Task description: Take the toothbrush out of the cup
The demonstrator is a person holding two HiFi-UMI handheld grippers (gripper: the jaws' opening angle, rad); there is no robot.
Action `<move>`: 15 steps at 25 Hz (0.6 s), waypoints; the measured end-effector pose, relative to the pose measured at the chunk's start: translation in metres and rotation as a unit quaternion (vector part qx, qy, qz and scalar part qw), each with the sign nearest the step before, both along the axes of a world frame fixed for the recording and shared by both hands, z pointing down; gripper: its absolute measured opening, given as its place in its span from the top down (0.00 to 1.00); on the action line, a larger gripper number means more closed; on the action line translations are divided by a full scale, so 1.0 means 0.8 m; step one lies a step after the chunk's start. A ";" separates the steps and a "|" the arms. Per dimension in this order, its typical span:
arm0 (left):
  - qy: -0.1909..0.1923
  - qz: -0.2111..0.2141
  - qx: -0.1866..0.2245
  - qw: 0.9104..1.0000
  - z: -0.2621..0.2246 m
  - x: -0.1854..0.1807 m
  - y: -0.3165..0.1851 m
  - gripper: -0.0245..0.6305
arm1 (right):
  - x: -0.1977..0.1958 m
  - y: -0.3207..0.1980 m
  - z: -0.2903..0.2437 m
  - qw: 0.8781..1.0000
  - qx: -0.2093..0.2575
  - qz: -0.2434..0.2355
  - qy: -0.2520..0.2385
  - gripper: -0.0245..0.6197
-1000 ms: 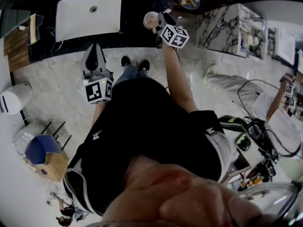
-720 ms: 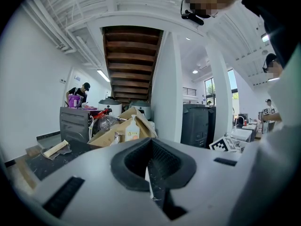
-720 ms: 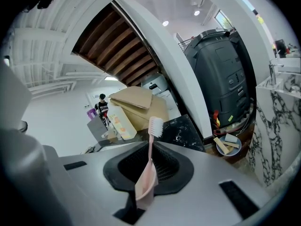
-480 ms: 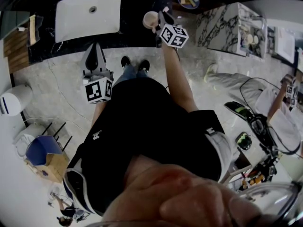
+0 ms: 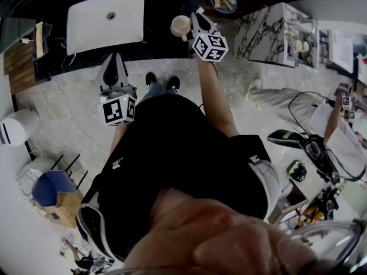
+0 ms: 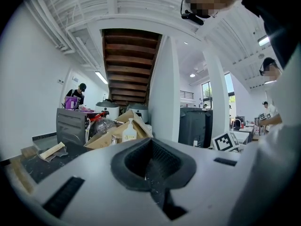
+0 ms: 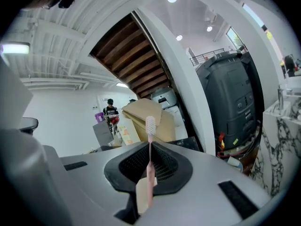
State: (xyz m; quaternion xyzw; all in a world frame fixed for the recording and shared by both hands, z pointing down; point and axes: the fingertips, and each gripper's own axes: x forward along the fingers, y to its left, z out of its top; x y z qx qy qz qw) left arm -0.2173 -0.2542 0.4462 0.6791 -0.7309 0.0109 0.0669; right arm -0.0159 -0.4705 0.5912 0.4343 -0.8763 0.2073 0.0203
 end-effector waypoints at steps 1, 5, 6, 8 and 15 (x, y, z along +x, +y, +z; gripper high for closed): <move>0.000 0.001 0.002 1.000 -0.001 0.000 0.001 0.96 | -0.001 0.002 -0.014 1.000 0.014 -0.001 0.001 0.91; 0.002 0.007 0.009 1.000 -0.007 0.000 0.004 0.96 | 0.000 0.019 -0.079 0.998 0.066 -0.004 -0.013 0.91; 0.003 0.008 0.011 1.000 -0.008 0.000 0.004 0.96 | 0.001 0.024 -0.096 0.997 0.080 -0.005 -0.016 0.91; 0.002 0.013 0.017 1.000 -0.012 0.000 0.004 0.96 | 0.004 0.038 -0.130 0.994 0.107 -0.006 -0.020 0.91; -0.001 0.040 0.038 0.998 -0.031 0.008 0.001 0.96 | 0.032 0.105 -0.238 0.983 0.181 0.004 -0.034 0.91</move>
